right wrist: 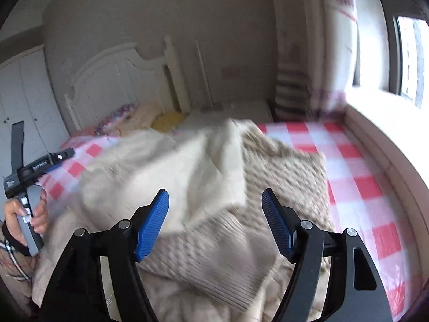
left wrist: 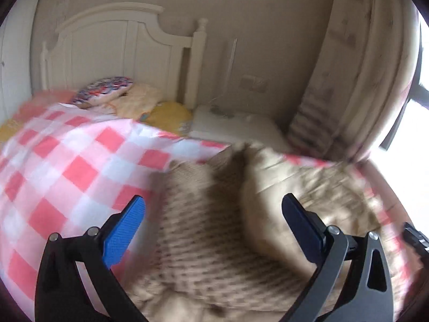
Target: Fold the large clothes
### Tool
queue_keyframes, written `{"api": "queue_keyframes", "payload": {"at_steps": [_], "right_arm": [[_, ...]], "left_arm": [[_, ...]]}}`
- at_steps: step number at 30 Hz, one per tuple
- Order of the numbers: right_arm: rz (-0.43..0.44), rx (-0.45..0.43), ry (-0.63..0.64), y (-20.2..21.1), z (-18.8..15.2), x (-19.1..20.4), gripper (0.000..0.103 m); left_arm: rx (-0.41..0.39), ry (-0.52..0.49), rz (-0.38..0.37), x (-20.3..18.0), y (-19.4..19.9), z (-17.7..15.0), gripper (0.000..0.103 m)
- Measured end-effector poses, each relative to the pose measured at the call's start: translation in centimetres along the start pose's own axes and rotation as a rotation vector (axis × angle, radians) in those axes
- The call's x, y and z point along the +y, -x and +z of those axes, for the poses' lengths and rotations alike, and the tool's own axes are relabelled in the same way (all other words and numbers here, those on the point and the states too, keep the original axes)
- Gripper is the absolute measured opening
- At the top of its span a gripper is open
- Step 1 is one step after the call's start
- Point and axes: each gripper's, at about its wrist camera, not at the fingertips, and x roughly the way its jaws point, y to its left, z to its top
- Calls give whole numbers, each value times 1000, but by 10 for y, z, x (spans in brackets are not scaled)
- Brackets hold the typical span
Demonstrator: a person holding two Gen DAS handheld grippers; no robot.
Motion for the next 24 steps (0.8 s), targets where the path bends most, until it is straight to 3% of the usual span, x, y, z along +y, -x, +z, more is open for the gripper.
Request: {"api": "queue_keyframes", "payload": {"at_steps": [3, 5, 7, 8, 9, 10, 11, 13, 24], "right_arm": [[43, -46, 90, -7, 16, 35, 70], [41, -13, 177, -21, 19, 59, 70], [1, 133, 261, -55, 5, 72, 70], [-50, 245, 281, -78, -11, 70, 69], [-70, 319, 266, -91, -22, 64, 69], [-38, 336, 212, -99, -33, 52, 71], [19, 286, 142, -96, -38, 38, 71], [48, 277, 117, -94, -38, 31, 71], [61, 262, 118, -100, -36, 29, 74]], "left_arm": [[-28, -70, -57, -33, 8, 6, 100], [-32, -175, -75, -67, 2, -1, 100], [25, -275, -62, -95, -21, -16, 101], [102, -324, -52, -102, -37, -34, 101], [182, -346, -45, -102, -54, -48, 101], [237, -345, -47, -101, -67, -57, 101], [291, -304, -72, -90, -79, -70, 101], [275, -231, -133, -76, -78, -72, 101], [255, -249, -119, -78, -74, -74, 101]]}}
